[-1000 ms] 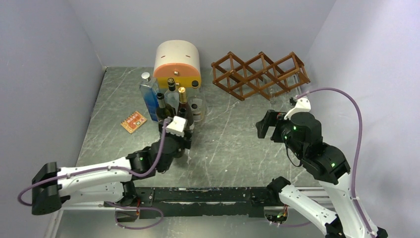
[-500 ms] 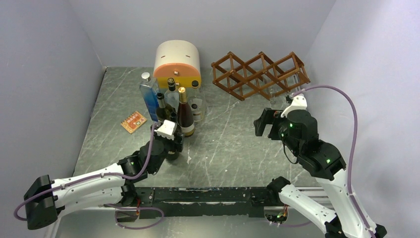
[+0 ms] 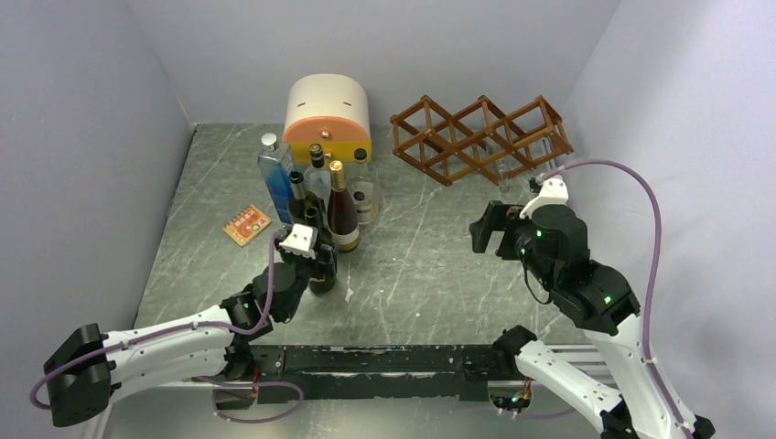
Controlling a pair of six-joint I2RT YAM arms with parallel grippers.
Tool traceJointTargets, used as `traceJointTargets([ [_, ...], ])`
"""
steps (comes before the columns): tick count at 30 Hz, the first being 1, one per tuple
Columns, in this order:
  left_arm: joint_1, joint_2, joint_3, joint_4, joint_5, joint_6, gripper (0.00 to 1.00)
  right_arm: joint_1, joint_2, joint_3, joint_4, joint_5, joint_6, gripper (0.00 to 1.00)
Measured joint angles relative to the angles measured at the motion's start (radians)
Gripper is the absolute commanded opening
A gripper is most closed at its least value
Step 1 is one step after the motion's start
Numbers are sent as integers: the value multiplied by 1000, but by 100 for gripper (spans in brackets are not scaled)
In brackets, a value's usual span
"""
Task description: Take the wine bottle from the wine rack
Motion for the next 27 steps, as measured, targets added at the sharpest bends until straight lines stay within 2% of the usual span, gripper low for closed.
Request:
traceJointTargets([
  [3,1,0,-1,0,-11,-18,25,0,0,-3,0,0,0,100],
  [5,1,0,-1,-4,-16,-27,36,0,-1,-4,0,0,0,100],
  [6,1,0,-1,-5,-18,-31,45,0,-2,-4,0,0,0,100],
  [9,4,0,3,-17,-20,-41,89,0,-8,-8,1,0,0,100],
  [10,5,0,6,-24,-19,-45,93,0,-10,-11,1,0,0,100],
  [14,4,-2,21,-59,-12,-70,100,0,-12,-18,1,0,0,100],
  [27,4,-123,84,-232,2,-115,100,0,-15,-20,3,0,0,100],
])
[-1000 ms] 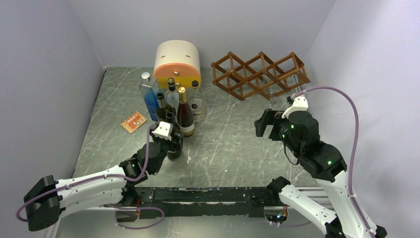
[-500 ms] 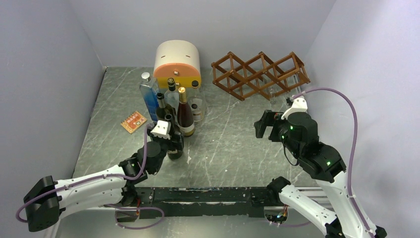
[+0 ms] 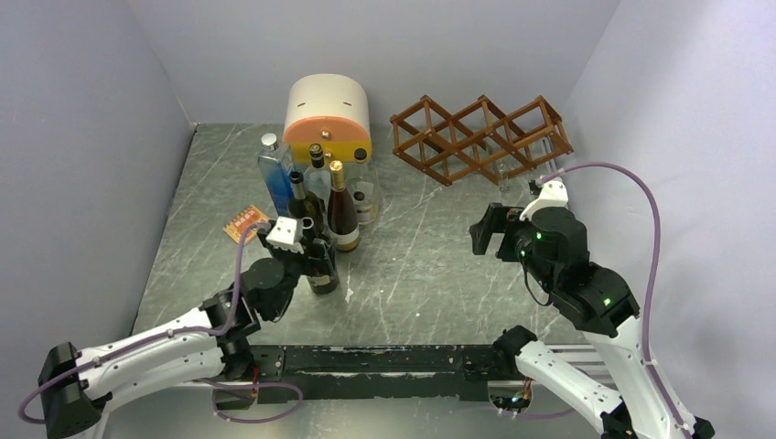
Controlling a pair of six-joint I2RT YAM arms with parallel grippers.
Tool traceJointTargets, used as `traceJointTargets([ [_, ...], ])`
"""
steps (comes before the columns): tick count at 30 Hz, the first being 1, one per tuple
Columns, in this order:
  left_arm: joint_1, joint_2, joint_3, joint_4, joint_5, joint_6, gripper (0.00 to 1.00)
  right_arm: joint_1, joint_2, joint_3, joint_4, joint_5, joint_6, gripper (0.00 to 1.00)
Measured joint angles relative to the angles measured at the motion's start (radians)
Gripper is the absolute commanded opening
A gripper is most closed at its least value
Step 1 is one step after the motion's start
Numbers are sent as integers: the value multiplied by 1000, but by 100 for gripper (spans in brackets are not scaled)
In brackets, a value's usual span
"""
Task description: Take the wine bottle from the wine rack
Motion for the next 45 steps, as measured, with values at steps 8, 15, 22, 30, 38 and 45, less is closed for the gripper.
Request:
traceJointTargets([
  [8,0,-121,152,-203,71,-18,100,0,0,0,4,0,-2,100],
  [15,0,-190,345,-353,213,112,100,0,13,0,4,13,-20,100],
  [22,0,-99,658,-412,288,316,99,0,33,0,29,15,-41,100],
  [30,0,156,811,-179,348,504,99,0,146,0,132,70,-86,100],
  [38,0,310,785,5,388,583,99,-98,316,-113,310,46,-81,100],
  [45,3,216,619,124,317,684,99,-511,370,-300,509,-237,-5,100],
])
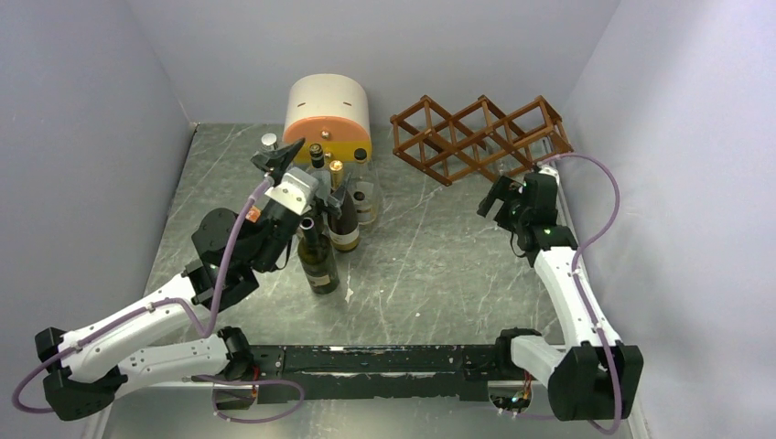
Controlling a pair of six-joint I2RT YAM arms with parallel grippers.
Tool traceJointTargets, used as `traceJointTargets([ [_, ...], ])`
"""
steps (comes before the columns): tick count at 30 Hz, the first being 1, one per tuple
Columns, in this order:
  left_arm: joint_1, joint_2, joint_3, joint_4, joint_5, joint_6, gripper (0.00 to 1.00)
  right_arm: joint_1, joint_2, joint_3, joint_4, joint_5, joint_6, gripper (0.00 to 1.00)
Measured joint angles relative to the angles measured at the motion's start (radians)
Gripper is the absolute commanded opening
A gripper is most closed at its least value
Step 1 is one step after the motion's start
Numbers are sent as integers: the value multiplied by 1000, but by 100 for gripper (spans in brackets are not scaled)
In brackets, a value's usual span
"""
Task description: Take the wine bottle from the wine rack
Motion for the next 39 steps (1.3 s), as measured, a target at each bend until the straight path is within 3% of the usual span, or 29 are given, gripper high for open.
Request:
traceJointTargets([
  [8,94,-44,-143,156,-138,96,98,-203,47,-149,307,-202,115,100],
  [13,137,-85,-181,217,-162,110,97,-307,178,-244,599,-315,180,97],
  [23,153,-121,-233,307,-161,118,95,-331,550,-307,1123,-389,303,94],
  [30,155,-129,-249,326,-160,118,94,-341,770,-234,1337,-418,363,88],
  [39,155,-131,-250,327,-155,90,92,-376,960,-114,1456,-445,435,78],
])
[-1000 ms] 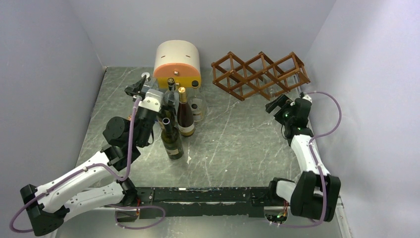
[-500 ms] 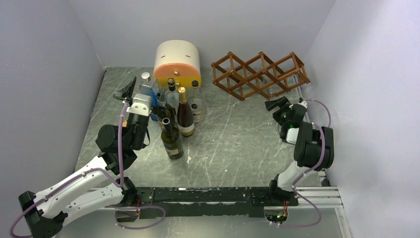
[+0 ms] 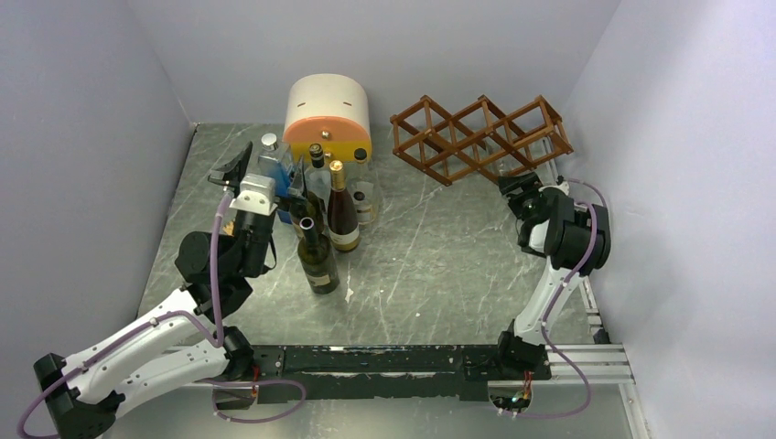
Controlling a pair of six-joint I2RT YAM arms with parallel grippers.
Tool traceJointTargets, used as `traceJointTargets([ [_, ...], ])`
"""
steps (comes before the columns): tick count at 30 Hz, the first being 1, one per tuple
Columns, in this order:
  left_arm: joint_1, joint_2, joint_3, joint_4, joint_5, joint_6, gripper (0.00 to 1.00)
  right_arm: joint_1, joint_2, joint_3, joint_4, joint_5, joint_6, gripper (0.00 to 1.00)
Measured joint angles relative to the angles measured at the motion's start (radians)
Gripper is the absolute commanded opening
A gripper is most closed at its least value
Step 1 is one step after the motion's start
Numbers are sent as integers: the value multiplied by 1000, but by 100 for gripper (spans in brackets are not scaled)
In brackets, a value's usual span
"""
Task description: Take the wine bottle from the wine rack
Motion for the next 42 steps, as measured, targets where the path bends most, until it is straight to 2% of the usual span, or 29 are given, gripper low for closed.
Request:
traceJointTargets([
  [8,1,-5,0,0,6,-25,90,-5,121,67,110,-71,47,63],
  [15,1,-5,0,0,6,-27,90,-5,156,105,145,-112,60,58],
  [18,1,-3,0,-1,10,-33,90,-6,158,119,146,-122,61,53],
  [27,1,-1,0,-2,17,-36,89,-7,164,140,163,-156,73,27],
  [30,1,3,0,-2,19,-36,89,-7,164,138,164,-158,72,16],
  [33,1,8,0,-4,22,-37,89,-7,156,118,185,-155,72,0],
  [42,5,9,0,-5,23,-37,89,-18,68,-20,234,-144,45,0],
])
